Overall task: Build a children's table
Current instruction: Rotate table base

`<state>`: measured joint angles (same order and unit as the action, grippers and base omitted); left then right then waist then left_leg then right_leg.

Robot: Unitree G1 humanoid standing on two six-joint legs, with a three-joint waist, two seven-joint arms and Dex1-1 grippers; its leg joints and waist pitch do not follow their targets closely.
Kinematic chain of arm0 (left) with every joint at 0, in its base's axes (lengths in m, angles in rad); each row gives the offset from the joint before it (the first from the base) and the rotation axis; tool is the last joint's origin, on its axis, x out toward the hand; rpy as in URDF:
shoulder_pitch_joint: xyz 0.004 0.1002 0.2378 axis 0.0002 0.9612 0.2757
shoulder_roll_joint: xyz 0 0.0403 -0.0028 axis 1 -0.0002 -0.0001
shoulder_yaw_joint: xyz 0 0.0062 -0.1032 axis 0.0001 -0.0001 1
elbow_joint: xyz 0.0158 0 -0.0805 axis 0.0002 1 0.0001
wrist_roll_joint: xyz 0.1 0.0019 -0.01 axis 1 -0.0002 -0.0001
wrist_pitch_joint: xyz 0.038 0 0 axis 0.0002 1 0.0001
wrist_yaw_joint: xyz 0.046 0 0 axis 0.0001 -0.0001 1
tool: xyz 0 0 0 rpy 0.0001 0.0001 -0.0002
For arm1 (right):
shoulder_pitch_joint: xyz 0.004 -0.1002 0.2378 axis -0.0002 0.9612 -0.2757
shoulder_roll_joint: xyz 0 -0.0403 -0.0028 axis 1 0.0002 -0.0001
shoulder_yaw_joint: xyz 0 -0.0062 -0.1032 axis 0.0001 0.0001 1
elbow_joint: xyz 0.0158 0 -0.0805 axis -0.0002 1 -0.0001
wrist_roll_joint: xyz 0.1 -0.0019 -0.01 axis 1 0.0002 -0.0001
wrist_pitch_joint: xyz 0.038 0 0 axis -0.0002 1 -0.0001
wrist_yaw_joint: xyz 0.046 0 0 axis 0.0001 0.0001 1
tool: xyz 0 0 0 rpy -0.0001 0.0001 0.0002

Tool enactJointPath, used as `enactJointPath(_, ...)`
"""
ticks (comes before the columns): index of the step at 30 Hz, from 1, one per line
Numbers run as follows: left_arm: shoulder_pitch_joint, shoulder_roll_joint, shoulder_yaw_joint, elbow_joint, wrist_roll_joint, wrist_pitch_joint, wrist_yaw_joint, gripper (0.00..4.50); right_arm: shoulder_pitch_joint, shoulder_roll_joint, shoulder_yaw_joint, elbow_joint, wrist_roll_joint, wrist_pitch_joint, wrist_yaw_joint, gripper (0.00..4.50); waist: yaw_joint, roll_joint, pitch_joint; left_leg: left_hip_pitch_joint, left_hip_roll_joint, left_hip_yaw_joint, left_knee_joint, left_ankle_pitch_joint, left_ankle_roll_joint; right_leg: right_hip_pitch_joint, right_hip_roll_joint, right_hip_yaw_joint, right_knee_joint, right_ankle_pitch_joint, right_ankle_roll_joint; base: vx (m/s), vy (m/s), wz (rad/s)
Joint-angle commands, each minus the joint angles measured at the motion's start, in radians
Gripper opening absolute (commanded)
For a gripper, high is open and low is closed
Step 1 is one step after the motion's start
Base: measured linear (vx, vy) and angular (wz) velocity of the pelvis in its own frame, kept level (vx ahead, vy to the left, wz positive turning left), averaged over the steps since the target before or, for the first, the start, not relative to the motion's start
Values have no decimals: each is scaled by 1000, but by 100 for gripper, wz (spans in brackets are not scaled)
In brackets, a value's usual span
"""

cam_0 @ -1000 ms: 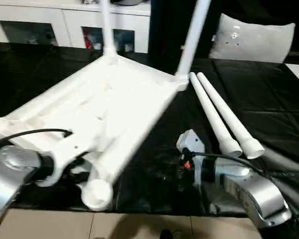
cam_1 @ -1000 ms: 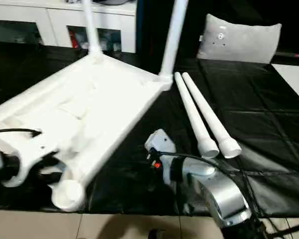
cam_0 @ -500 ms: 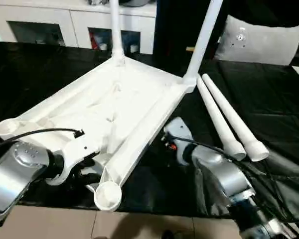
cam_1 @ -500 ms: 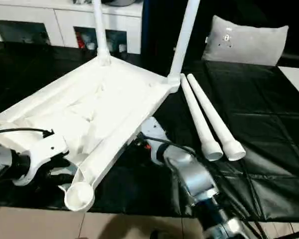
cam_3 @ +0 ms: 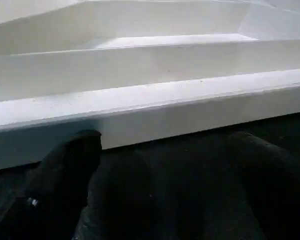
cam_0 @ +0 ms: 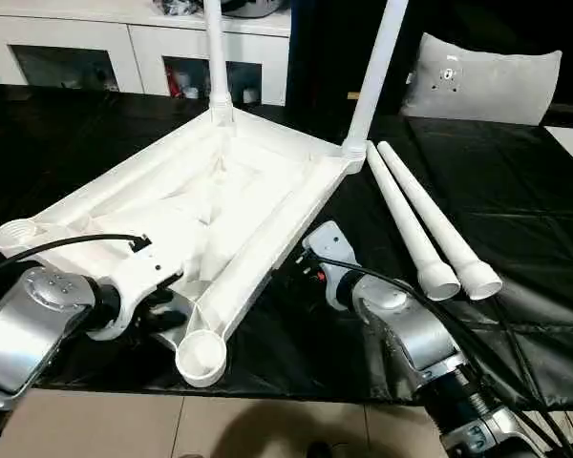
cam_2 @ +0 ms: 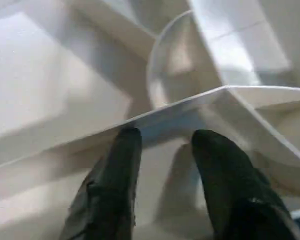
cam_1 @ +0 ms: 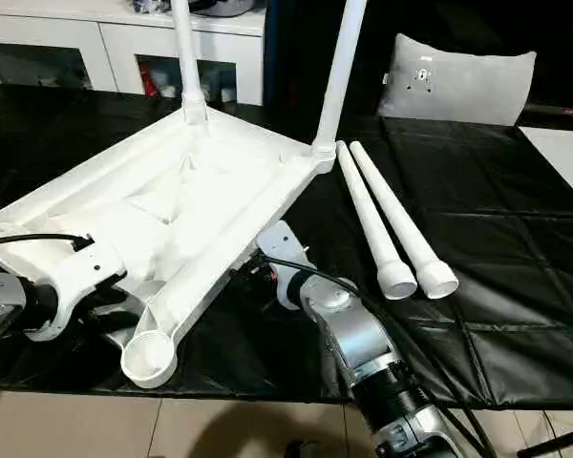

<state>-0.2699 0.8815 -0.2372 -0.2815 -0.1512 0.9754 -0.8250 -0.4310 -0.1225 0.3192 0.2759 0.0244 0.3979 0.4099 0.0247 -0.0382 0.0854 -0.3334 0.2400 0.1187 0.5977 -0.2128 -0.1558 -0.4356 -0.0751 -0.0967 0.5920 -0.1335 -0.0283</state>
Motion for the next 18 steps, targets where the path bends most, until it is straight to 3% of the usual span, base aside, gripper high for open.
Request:
enactJointPath(1,-22,-4,13,9,5,14,7,163,9,-13,-32,-26,-10,1,-12,450,-7,23,-58,-13,-39,33,-76,-285,9,57,-26,25,-89,-556,-37,0,0,0)
enactJointPath(3,-34,-2,21,16,-7,19,2,142,15,-21,-38,-21,-11,-5,-14,450,-3,27,-60,-13,-36,35,-77,-249,6,58,-26,33,-76,-477,-72,0,0,0)
enactJointPath(7,-37,14,12,14,-25,10,-37,113,15,-24,-38,7,-15,-21,-13,450,2,25,-66,-17,-35,39,-76,-186,-1,65,-25,41,-56,-343,-131,0,0,0)
enactJointPath(9,-30,54,-27,2,-42,-15,-114,107,1,-19,-38,47,-22,-33,-23,450,1,21,-69,-20,-36,41,-75,-157,-3,71,-24,44,-46,-286,-160,0,0,0)
enactJointPath(14,-25,91,-75,-18,-64,-31,-198,69,-31,-1,-50,112,-29,-38,-55,450,-2,25,-66,-19,-35,43,-77,-149,-16,73,-28,47,-42,-268,-180,0,0,0)
enactJointPath(18,-28,79,-111,-60,-114,-49,-274,33,-70,45,-47,193,-18,-70,-53,450,-11,28,-62,-18,-35,41,-78,-203,-21,72,-31,45,-49,-336,-167,0,0,0)
